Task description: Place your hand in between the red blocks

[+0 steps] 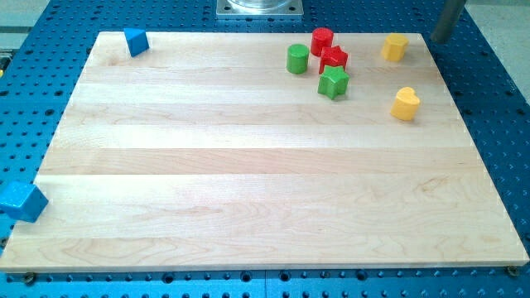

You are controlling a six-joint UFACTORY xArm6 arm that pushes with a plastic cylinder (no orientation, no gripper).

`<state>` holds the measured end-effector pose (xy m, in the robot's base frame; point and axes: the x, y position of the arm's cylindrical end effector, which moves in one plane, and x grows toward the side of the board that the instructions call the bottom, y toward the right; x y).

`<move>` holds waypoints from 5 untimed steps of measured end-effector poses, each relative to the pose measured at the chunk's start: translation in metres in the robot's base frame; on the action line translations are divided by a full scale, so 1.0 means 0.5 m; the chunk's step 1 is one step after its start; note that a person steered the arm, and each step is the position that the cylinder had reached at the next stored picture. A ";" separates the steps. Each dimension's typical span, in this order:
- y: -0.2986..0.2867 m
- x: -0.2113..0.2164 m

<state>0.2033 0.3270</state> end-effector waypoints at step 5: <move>-0.321 -0.019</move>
<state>0.1938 0.1663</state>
